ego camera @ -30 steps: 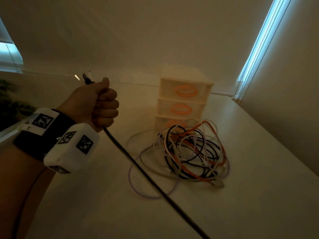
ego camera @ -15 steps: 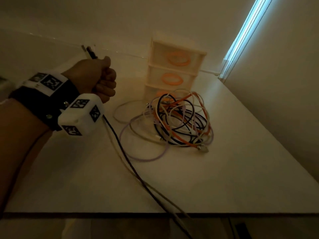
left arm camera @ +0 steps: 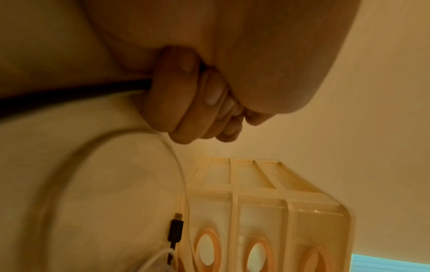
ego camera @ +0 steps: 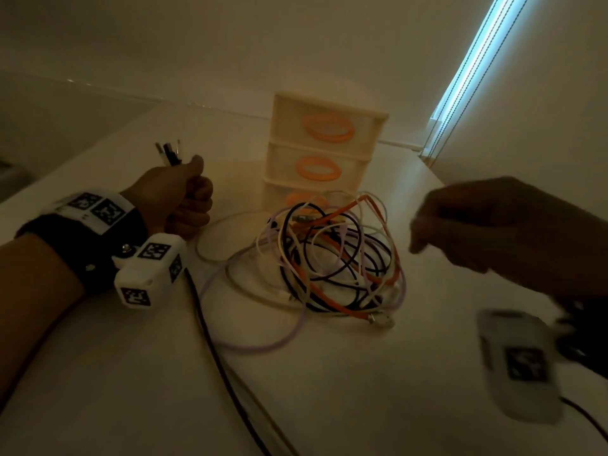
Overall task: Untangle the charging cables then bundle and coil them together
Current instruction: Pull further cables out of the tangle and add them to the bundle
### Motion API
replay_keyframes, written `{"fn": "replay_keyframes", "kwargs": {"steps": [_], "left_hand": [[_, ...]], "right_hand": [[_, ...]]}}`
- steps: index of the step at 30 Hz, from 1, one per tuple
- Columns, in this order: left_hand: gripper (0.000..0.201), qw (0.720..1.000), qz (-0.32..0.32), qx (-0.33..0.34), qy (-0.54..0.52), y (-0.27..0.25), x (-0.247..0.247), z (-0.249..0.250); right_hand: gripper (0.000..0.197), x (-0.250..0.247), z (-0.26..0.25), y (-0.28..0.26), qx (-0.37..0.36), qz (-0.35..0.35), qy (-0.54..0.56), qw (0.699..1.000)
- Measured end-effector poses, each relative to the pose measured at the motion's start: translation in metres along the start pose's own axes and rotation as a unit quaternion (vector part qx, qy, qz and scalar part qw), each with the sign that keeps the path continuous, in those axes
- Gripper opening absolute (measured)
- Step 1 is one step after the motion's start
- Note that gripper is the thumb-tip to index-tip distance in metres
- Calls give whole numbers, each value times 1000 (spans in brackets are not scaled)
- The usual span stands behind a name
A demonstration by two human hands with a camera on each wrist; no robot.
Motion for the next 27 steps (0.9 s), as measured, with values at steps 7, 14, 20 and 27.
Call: {"fn": "replay_keyframes", "kwargs": {"steps": [7, 14, 20, 27], "left_hand": [[64, 999, 7, -14, 32, 10, 2, -4], [62, 999, 12, -14, 33, 7, 6, -4], [62, 1000, 16, -4, 14, 6, -1, -2], [60, 1000, 10, 4, 20, 2, -1, -9]], "right_hand": [[45, 33, 63, 47, 24, 17, 68, 997], [33, 27, 91, 33, 73, -16, 53, 996], [33, 28, 85, 35, 49, -15, 32, 998], [42, 34, 91, 41, 78, -4, 14, 997]]}}
Point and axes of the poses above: each hand's wrist, its own y-axis towards the middle knuckle, its own x-axis out of the palm, z = x × y, the point moved 3 cm from there along y, towards the middle knuckle, and after that the axes turned 7 degrees about y, right-handed, at the moved point
